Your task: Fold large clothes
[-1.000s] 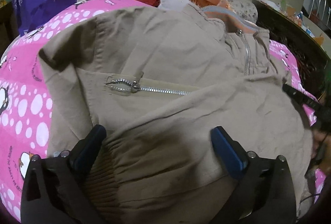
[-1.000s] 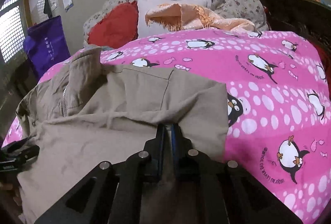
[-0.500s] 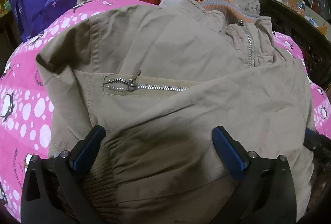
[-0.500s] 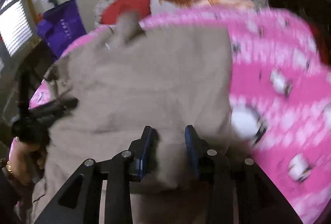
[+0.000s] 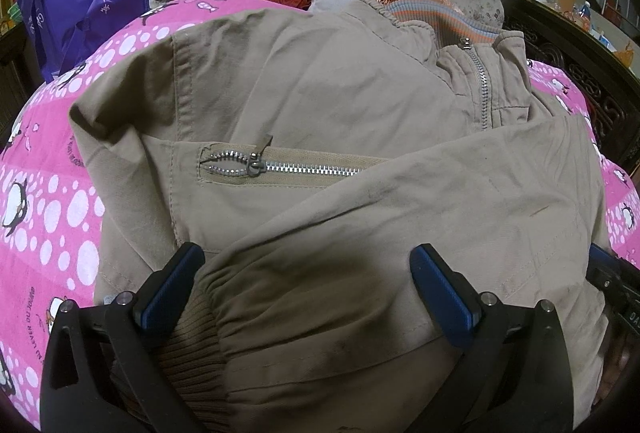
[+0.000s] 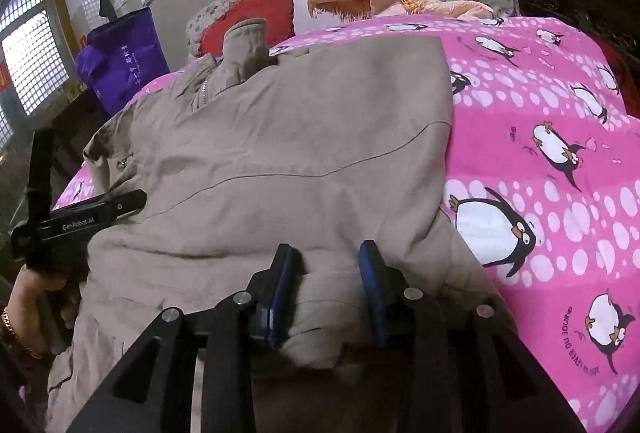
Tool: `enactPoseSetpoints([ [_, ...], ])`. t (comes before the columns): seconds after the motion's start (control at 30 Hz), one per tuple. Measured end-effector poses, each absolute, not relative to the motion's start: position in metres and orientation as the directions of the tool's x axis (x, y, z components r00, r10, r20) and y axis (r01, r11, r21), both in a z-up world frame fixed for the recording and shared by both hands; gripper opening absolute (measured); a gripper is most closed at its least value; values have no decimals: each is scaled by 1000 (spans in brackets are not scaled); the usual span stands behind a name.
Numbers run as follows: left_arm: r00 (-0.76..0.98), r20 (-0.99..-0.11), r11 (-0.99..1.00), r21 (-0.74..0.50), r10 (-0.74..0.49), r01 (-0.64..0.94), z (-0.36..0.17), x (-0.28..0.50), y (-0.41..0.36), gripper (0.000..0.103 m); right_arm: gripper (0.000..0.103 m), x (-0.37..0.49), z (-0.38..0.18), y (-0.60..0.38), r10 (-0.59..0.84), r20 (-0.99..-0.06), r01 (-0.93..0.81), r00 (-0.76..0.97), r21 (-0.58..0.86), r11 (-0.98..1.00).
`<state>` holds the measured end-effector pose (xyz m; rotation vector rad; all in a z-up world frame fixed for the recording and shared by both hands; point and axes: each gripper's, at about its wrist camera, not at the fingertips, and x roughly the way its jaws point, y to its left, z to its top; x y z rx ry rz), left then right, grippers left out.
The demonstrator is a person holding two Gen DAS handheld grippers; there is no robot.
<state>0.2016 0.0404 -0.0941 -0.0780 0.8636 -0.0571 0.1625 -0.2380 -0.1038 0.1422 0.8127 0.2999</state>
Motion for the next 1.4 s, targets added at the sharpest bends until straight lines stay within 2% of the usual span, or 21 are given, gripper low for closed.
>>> enactPoseSetpoints([
  [0.3,648,-758,996,-90,-80,18,-94,201,40,103,41,164,-104,-238,331,-688,-218,645,249,943],
  [0.93,648,-758,996,-86,-73,12,-94,201,40,103,43,164,-103,-239,355,-677,-224,644,277,935],
  [1.0,648,-758,996,-85,-72,11,-94,200,40,103,47,162,-102,-237,357,-676,-232,645,272,934],
  [1.17,649,-757,996,-90,-76,11,-94,201,40,103,72,161,-101,-222,359,-687,-288,631,223,931],
  [1.27,650,-757,996,-90,-76,11,-94,201,40,103,79,161,-101,-217,361,-693,-305,624,210,929],
  [1.4,651,-756,996,-92,-77,11,-94,201,40,103,80,161,-101,-217,365,-694,-310,620,211,927],
])
